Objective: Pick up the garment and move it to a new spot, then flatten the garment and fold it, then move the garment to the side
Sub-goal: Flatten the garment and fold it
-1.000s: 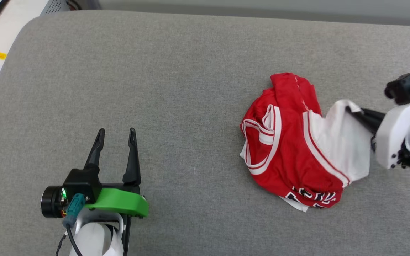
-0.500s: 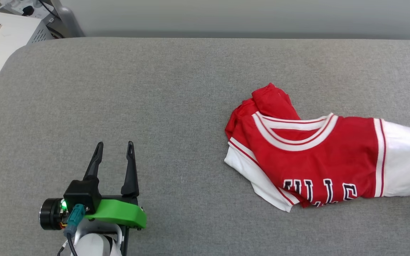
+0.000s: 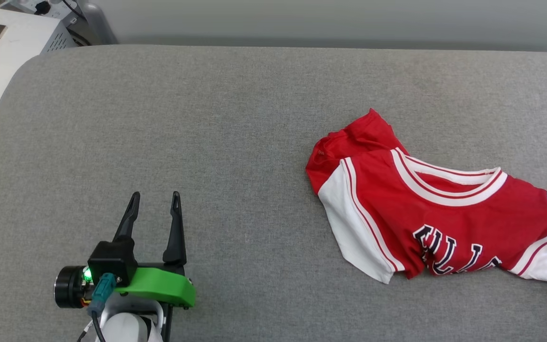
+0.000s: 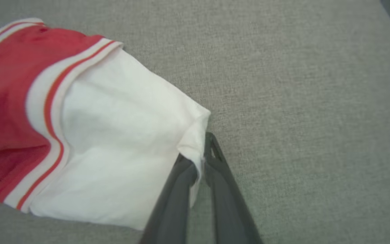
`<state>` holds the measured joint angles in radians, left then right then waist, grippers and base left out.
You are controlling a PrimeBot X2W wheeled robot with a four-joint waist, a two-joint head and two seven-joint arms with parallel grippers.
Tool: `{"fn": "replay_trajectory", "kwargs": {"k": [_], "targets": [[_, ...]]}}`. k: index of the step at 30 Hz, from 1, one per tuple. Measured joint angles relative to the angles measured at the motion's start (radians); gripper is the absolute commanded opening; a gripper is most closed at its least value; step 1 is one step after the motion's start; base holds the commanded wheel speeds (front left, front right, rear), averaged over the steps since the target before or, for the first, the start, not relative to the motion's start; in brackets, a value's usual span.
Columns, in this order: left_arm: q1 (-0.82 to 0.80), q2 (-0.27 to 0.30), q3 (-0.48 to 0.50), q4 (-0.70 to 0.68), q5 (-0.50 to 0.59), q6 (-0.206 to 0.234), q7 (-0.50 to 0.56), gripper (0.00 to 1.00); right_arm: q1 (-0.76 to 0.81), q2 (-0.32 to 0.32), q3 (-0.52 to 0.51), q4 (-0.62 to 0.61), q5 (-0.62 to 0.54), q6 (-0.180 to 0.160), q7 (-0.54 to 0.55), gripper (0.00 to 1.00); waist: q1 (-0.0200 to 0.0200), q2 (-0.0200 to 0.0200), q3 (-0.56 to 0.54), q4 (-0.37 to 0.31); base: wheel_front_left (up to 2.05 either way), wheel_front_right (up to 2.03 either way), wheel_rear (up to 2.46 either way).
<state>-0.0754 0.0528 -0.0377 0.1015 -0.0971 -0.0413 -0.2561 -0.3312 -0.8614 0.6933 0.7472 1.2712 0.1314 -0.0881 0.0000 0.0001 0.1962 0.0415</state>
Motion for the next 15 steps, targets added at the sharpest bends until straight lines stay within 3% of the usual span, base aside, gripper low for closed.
{"fn": "replay_trajectory", "kwargs": {"k": [6,10,15], "targets": [[0.0,0.0,0.01,0.0,0.002,-0.003,0.0,1.0,-0.074,0.001,-0.055,0.006,-0.159,0.0,-0.164,1.0,0.0,0.0,-0.025,-0.005,0.0,0.0,0.0],[0.001,0.0,0.022,-0.009,0.01,-0.011,0.0,1.0,-0.113,0.046,-0.274,-0.105,-0.352,0.0,-0.167,1.0,0.0,-0.0001,-0.034,-0.019,0.0,0.0,0.0],[0.0,0.0,0.029,-0.016,0.02,-0.027,0.0,1.0,-0.019,0.194,-0.547,-0.313,-0.611,0.0,-0.169,1.0,0.0,-0.0001,-0.051,-0.032,0.0,0.0,0.0]]}}
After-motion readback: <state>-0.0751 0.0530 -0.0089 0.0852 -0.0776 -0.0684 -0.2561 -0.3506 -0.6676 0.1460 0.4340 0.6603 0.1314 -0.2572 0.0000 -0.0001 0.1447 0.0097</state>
